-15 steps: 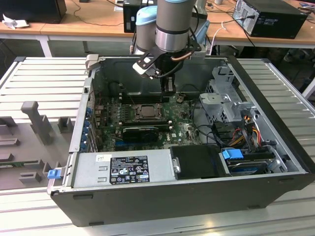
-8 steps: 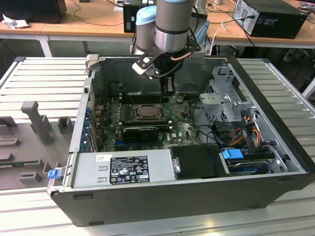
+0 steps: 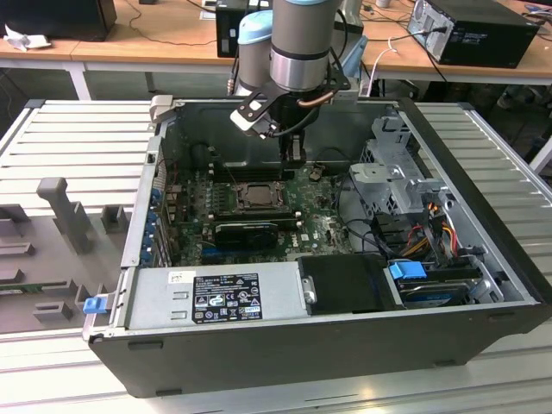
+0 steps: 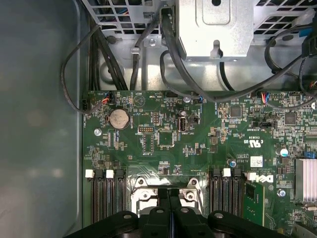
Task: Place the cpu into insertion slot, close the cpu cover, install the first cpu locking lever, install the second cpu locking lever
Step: 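Close the cpu cover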
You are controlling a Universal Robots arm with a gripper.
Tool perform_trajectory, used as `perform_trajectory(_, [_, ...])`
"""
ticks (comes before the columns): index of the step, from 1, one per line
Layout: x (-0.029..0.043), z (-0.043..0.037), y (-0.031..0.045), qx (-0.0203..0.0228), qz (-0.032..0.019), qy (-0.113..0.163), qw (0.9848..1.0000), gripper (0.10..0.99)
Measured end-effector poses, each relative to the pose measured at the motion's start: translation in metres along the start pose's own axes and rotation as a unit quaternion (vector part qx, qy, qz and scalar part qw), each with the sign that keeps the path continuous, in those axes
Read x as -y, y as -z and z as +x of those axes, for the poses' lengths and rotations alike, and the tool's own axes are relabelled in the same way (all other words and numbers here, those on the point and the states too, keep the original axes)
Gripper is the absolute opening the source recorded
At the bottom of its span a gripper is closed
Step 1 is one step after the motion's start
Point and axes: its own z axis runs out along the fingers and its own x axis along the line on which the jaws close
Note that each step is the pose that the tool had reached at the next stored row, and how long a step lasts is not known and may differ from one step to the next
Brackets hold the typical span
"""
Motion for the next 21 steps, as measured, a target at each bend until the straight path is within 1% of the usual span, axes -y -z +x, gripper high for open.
perform_trajectory(21, [0.0019, 0.0000, 0.0000, 0.0000, 0.0000, 0.000, 1.0000, 0.106])
